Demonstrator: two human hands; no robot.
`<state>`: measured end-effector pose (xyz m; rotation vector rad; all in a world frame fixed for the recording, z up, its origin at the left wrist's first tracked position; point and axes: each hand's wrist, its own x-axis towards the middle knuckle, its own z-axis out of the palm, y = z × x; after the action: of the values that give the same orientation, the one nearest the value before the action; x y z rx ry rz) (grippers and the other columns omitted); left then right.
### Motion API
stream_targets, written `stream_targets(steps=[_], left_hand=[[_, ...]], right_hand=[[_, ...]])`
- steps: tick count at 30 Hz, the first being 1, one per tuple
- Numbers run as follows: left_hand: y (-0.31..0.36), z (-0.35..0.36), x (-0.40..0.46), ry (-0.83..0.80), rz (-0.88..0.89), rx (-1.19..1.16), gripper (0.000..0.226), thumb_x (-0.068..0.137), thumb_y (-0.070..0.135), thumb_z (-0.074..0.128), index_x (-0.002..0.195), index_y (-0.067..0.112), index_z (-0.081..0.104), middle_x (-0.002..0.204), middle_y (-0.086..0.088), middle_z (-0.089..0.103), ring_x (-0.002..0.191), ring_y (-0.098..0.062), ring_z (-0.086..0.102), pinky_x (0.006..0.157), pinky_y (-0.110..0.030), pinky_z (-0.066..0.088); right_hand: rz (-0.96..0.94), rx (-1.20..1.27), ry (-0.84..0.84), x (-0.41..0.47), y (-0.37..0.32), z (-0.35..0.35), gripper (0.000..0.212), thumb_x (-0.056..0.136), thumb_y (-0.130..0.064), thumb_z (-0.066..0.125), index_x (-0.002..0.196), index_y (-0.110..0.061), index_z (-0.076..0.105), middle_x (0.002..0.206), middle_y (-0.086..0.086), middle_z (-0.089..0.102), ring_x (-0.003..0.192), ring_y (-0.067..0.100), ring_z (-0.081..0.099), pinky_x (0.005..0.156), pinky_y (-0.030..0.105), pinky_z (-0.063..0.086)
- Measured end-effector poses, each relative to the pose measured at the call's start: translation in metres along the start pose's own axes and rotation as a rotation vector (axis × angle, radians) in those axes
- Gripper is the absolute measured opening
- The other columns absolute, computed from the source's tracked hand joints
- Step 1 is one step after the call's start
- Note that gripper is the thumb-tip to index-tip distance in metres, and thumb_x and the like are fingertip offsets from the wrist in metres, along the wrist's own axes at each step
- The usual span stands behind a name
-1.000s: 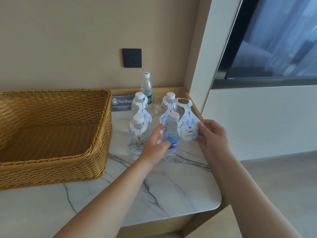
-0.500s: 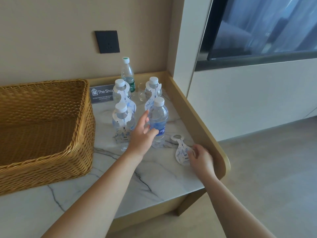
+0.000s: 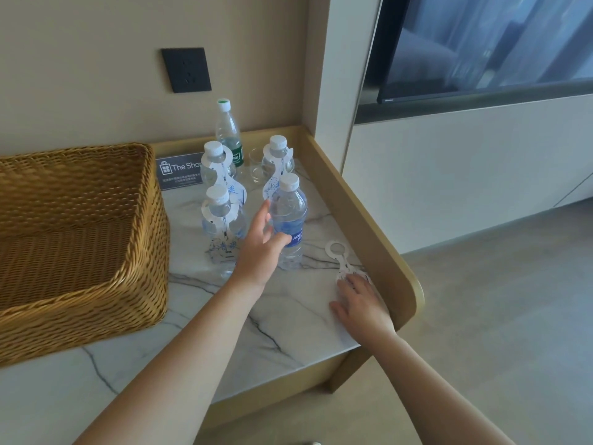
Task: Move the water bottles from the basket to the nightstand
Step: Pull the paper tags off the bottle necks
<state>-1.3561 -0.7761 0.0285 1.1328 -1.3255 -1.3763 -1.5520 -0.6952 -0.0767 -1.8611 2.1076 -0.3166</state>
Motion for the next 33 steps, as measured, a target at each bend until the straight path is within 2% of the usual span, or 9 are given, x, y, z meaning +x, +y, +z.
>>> stream_targets(steps=[3, 7, 13, 17, 19, 21, 26, 30, 33], left_hand=[[0.009, -0.002, -0.011, -0.031, 0.04, 0.061, 0.063, 0.088, 0.003, 0.053, 0.132, 0.047, 0.04, 0.113, 0.048, 0.052, 0.115, 0.021, 0.044, 0.09, -0.008, 0.041], [0.025, -0.016, -0.036, -0.047, 0.128, 0.195, 0.062, 0.088, 0.015, 0.058, 0.145, 0.025, 0.036, 0.145, 0.016, 0.042, 0.135, -0.003, 0.036, 0.112, -0.028, 0.03], [0.047, -0.06, -0.061, 0.268, 0.474, 0.272, 0.037, 0.085, 0.011, 0.054, 0.121, 0.011, 0.056, 0.115, -0.005, 0.063, 0.11, -0.015, 0.061, 0.095, -0.031, 0.048], [0.038, -0.082, -0.047, 0.427, 0.313, 0.34, 0.051, 0.076, 0.02, 0.053, 0.127, 0.013, 0.053, 0.123, 0.0, 0.057, 0.117, -0.01, 0.052, 0.102, -0.032, 0.043], [0.035, -0.083, -0.037, 0.335, 0.154, 0.315, 0.058, 0.073, 0.024, 0.053, 0.132, 0.025, 0.049, 0.13, 0.012, 0.054, 0.124, -0.007, 0.046, 0.105, -0.031, 0.038], [0.036, -0.082, -0.029, 0.197, 0.057, 0.225, 0.054, 0.074, 0.023, 0.052, 0.123, 0.044, 0.049, 0.12, 0.033, 0.058, 0.124, -0.006, 0.046, 0.101, -0.025, 0.038], [0.028, -0.087, -0.027, 0.106, 0.035, 0.093, 0.055, 0.077, 0.016, 0.047, 0.126, 0.041, 0.055, 0.12, 0.011, 0.067, 0.117, -0.016, 0.059, 0.106, -0.047, 0.04], [0.017, -0.088, -0.04, 0.159, 0.065, 0.046, 0.05, 0.075, 0.014, 0.049, 0.116, 0.043, 0.056, 0.107, 0.032, 0.066, 0.109, 0.008, 0.058, 0.092, -0.023, 0.049], [0.009, -0.089, -0.045, 0.217, 0.067, 0.073, 0.058, 0.075, 0.022, 0.055, 0.132, 0.029, 0.05, 0.125, 0.019, 0.058, 0.122, -0.005, 0.053, 0.103, -0.031, 0.043]], right_hand=[[-0.029, 0.07, 0.062, -0.003, -0.011, -0.006, 0.053, 0.096, -0.039, 0.049, 0.142, -0.015, 0.041, 0.155, 0.004, 0.028, 0.144, 0.02, 0.02, 0.113, 0.032, 0.026], [-0.152, 0.171, 0.191, -0.006, -0.05, -0.021, 0.047, 0.094, -0.037, 0.053, 0.137, -0.017, 0.048, 0.146, 0.001, 0.041, 0.136, 0.021, 0.036, 0.106, 0.036, 0.037], [-0.297, 0.412, 0.247, 0.004, -0.129, -0.046, 0.04, 0.091, -0.036, 0.058, 0.128, -0.021, 0.054, 0.127, -0.006, 0.053, 0.113, 0.012, 0.052, 0.086, 0.017, 0.036], [-0.254, 0.618, 0.186, 0.019, -0.169, -0.051, 0.047, 0.09, -0.035, 0.061, 0.133, -0.021, 0.049, 0.128, -0.006, 0.054, 0.116, 0.01, 0.051, 0.091, 0.018, 0.036], [-0.233, 0.688, 0.144, 0.025, -0.181, -0.052, 0.053, 0.09, -0.034, 0.061, 0.138, -0.023, 0.043, 0.134, -0.008, 0.051, 0.119, 0.009, 0.05, 0.097, 0.025, 0.04], [-0.218, 0.747, 0.104, 0.03, -0.188, -0.052, 0.056, 0.089, -0.032, 0.062, 0.141, -0.025, 0.04, 0.137, -0.009, 0.049, 0.12, 0.008, 0.05, 0.1, 0.029, 0.042], [-0.198, 0.839, 0.016, 0.038, -0.187, -0.052, 0.057, 0.088, -0.027, 0.063, 0.14, -0.031, 0.041, 0.134, -0.013, 0.052, 0.117, 0.005, 0.053, 0.096, 0.025, 0.044], [-0.118, 0.784, -0.074, 0.046, -0.175, -0.053, 0.05, 0.084, -0.035, 0.069, 0.13, -0.031, 0.049, 0.107, -0.015, 0.058, 0.093, 0.0, 0.055, 0.074, 0.012, 0.04], [-0.039, 0.901, -0.14, 0.048, -0.164, -0.052, 0.023, 0.086, -0.022, 0.068, 0.106, -0.01, 0.063, 0.089, 0.01, 0.069, 0.08, 0.019, 0.062, 0.078, 0.03, 0.055]])
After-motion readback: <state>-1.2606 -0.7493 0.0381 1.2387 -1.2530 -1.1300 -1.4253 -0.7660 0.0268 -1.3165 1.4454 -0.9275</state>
